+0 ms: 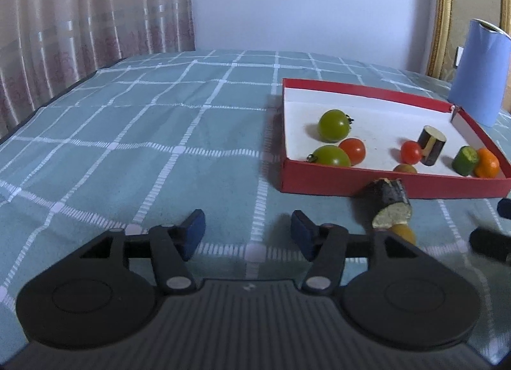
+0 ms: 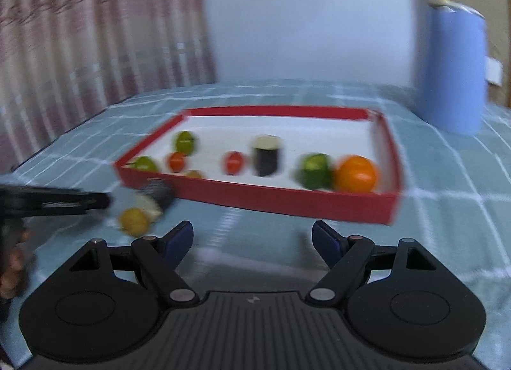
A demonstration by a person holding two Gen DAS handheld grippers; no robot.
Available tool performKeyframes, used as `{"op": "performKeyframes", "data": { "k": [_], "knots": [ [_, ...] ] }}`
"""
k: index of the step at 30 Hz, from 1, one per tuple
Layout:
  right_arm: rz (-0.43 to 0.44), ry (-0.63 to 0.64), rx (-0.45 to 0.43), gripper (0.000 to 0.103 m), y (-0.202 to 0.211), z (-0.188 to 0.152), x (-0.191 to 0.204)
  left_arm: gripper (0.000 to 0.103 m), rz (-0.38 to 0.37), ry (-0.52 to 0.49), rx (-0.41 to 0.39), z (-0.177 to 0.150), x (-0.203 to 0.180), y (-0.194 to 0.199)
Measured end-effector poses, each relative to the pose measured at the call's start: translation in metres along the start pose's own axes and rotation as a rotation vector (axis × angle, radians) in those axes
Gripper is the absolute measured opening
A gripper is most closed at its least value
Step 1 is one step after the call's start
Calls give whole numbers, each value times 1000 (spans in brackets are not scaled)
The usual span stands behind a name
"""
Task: Organize fruits
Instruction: 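Grasp the small yellow-brown fruit with the right gripper, then carry the yellow-brown fruit into the tray and open the right gripper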
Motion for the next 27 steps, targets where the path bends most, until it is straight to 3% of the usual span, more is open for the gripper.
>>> {"op": "performKeyframes", "data": {
  "k": [3, 7, 10, 16, 23, 27],
  "knots": [
    [37, 55, -6, 82, -6, 10, 26, 63, -3, 11, -3, 0, 2, 0],
    [88, 79, 9, 73, -19, 18, 49, 64, 1, 4, -5, 0, 3, -1],
    [102, 106, 30, 61, -28, 18, 62, 66, -5, 5, -2, 0, 2, -1],
    [117, 124, 44, 54, -38, 21, 74, 74, -4, 5, 1, 0, 1, -2],
    [120, 143, 50, 35, -43, 20, 81, 77, -4, 7, 3, -1, 2, -2],
    [120, 135, 45, 30, -44, 21, 79, 83, 6, 5, 6, -2, 2, -3]
  ]
}}
Point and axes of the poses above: each gripper's, at about its wrist camera, not at the fingertips, and y roughly against the way its jaws point, x to its left, z to its top, the point moved 8 cm from there along -y, roughly the way its jaws point, and after that the axes turned 15 degrees about y, right-handed, at the moved point
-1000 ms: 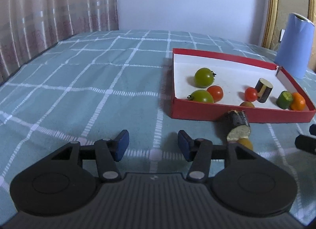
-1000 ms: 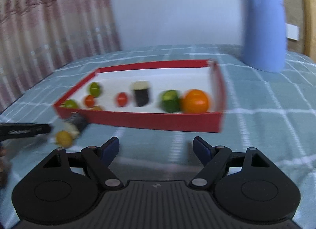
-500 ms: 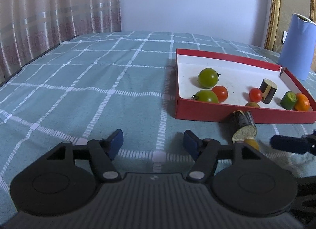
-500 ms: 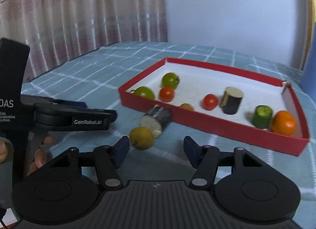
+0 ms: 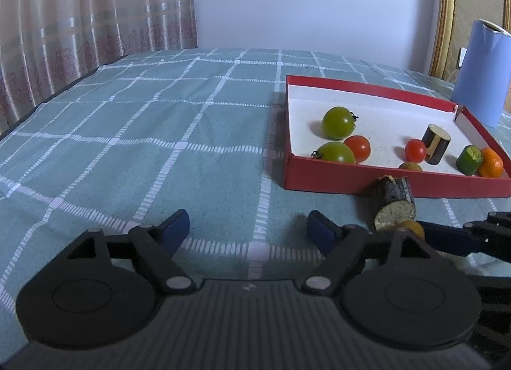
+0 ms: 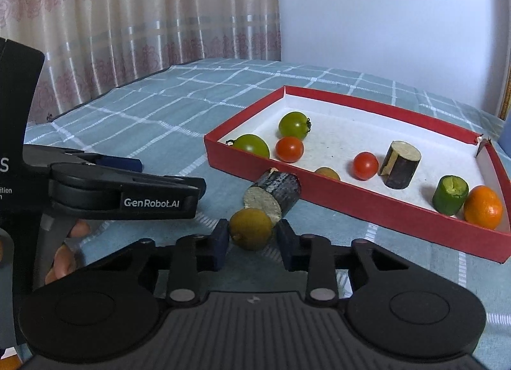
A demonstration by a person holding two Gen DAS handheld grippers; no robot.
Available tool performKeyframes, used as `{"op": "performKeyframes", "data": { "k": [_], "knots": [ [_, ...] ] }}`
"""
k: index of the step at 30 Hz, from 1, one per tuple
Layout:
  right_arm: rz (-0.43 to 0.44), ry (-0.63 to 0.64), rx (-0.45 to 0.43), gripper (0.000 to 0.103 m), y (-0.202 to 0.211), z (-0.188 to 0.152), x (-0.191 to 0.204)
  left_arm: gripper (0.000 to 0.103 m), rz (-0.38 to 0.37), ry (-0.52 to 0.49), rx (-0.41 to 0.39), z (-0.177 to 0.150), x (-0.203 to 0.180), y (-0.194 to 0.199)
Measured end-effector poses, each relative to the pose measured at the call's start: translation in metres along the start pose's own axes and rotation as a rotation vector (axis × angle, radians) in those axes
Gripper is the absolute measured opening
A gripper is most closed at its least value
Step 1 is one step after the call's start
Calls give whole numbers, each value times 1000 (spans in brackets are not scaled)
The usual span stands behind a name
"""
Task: Organize fruits
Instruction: 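Carry the yellow-brown fruit into the tray and open the right gripper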
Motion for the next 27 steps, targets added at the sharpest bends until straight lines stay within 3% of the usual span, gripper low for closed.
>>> {"op": "performKeyframes", "data": {
  "k": [6, 11, 21, 27],
  "knots": [
    [-24, -10, -27, 28, 10, -2, -6, 85, -3, 3, 4, 0, 0, -1],
    [-94, -8, -72, 28, 31, -3, -24, 90, -6, -5, 10, -1, -1, -2],
    [-337, -68, -87, 28, 44, 8, -122, 91, -7, -6, 13, -1, -2, -3],
    [-445, -84, -28, 28, 21, 4, -167, 91, -8, -7, 13, -1, -2, -3]
  ]
}}
Point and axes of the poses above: each gripper's, at about its wrist camera, not at the fingertips, and y roughly against the way its jaws point, x to its left, z to its top, the point moved 8 cm from there along -y, roughly the way its jaws point, and after that the axes turned 15 degrees about y, right-handed, at the moved point
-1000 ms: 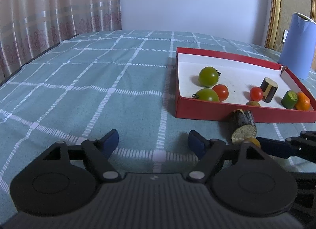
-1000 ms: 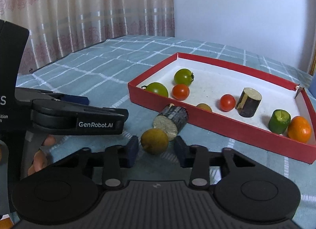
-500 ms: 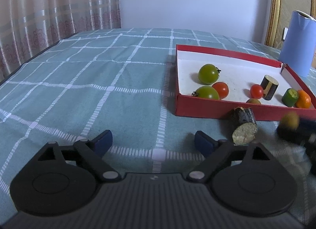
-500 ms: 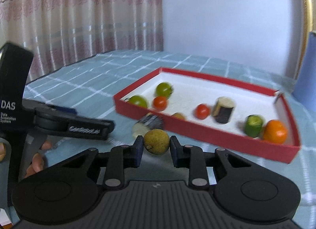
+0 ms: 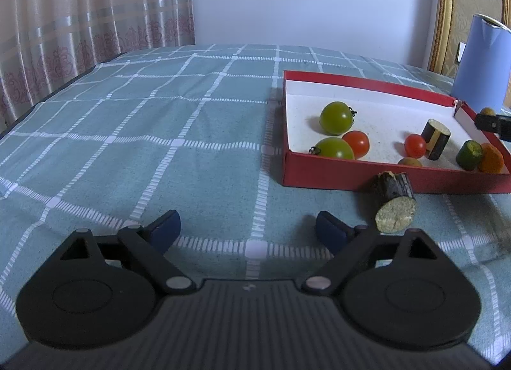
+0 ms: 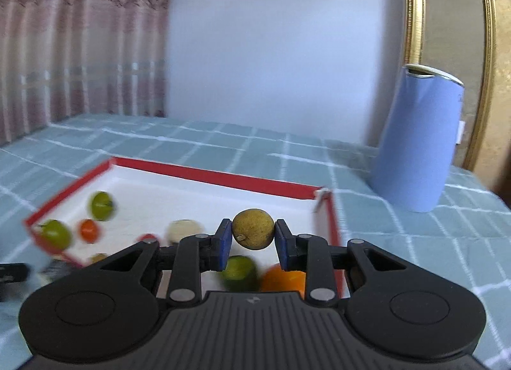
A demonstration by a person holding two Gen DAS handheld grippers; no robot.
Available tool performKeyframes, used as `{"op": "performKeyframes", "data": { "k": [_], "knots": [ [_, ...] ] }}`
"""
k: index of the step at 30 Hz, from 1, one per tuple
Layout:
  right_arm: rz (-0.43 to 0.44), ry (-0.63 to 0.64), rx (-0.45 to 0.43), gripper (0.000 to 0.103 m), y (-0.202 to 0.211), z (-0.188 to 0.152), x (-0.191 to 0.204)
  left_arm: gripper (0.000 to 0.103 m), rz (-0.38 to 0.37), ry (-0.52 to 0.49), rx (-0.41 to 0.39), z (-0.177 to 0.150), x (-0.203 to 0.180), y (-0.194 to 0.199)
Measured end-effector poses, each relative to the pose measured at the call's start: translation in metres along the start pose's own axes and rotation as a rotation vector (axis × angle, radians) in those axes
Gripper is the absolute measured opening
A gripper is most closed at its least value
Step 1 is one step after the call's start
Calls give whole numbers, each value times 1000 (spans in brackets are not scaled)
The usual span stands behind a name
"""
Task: Organize fruits
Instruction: 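Carry the yellow-brown fruit into the tray and open the right gripper, then withdraw the right gripper from the tray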
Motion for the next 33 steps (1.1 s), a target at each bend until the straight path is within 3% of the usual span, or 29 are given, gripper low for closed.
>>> {"op": "performKeyframes", "data": {
  "k": [7, 18, 26, 33],
  "knots": [
    [-7, -43, 101, 28, -36, -17, -8, 92, 0, -1, 0, 0, 0, 0],
    [4, -69, 128, 28, -57, -19, -10, 93, 0, 1, 0, 0, 0, -1],
    [38, -138, 112, 30, -47, -26, -19, 93, 1, 1, -1, 0, 0, 0],
    [44, -139, 46, 30, 9, -36, -23, 94, 2, 1, -1, 0, 0, -1]
  ]
}}
Point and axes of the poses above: each gripper's, at about its wrist camera, not at the fingertips, and y roughly against the way its jaws point, x to its left, z to its top, the point moved 8 cm from there along -y, roughly the way its jaws point, and after that the axes turned 15 degrees about y, right-handed, at the moved point
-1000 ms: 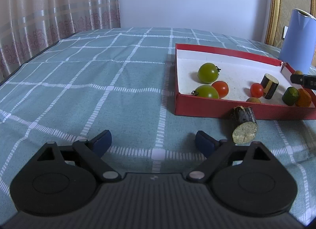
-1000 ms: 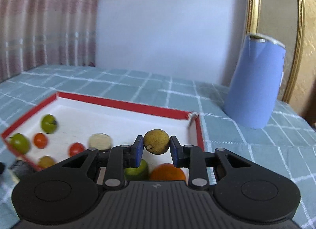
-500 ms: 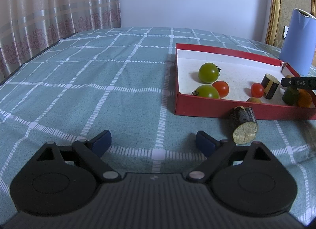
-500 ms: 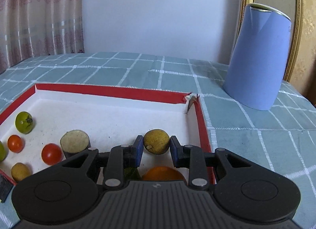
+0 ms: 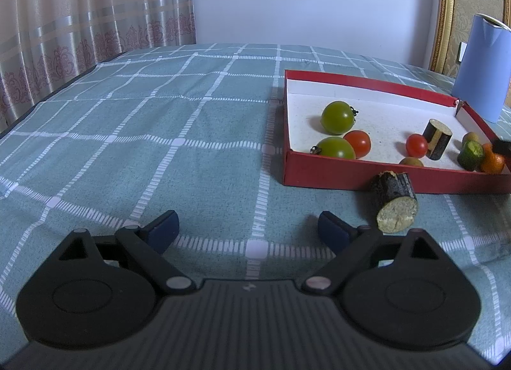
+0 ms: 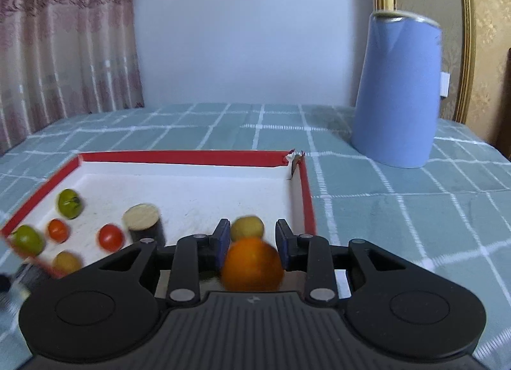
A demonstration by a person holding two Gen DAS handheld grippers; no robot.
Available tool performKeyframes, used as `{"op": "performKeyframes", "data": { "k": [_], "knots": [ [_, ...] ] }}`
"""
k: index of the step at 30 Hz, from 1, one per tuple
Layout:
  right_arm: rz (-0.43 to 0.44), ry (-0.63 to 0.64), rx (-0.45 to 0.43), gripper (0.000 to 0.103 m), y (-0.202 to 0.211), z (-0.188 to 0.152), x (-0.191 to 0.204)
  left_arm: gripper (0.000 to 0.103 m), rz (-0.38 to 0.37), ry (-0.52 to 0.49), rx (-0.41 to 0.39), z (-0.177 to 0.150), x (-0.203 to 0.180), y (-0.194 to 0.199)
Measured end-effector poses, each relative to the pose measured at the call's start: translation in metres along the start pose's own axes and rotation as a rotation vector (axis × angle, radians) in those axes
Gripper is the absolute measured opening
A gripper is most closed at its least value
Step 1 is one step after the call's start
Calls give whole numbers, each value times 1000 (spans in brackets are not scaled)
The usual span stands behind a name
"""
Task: Organize fruits
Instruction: 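Withdraw the right gripper from the tray, then move the left gripper to the black cylinder slice and grasp it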
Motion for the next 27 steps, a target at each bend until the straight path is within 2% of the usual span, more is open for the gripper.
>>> {"op": "performKeyframes", "data": {
  "k": [5, 6, 7, 9, 13, 16, 22, 24, 27],
  "knots": [
    [-5, 4, -31, 31, 32, -21, 1, 96, 6, 0, -1, -1, 2, 0],
    [-34, 20, -39, 35, 37, -23, 0, 96, 7, 1, -1, -1, 3, 1],
    [-48, 24, -30, 45, 39, -24, -1, 96, 7, 0, -1, 0, 3, 0],
    [-31, -15, -39, 47, 48, -27, -3, 97, 10, 1, -2, 0, 3, 0],
    [-97, 63, -24, 51, 52, -38, 0, 98, 18, -2, -2, 0, 2, -1],
    [-45, 15, 19, 51, 43, -45, -6, 99, 26, -4, -3, 0, 3, -1],
    [-9, -43, 72, 52, 31, -52, -10, 99, 31, -3, -10, 0, 2, 1],
    [-4, -57, 102, 52, 27, -56, -11, 99, 11, -14, -31, 0, -1, 10],
    [11, -67, 103, 60, 26, -57, -12, 99, -50, -5, -51, -4, -11, 28]
  ]
}}
Point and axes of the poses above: each gripper's, at about its wrist camera, not at the fingertips, and y roughly against the way its jaws point, x to its left, z to its top, the point moved 8 cm from there along -y, roughly the way its jaws point, and after that the axes turned 15 degrees about y, right-handed, at the moved point
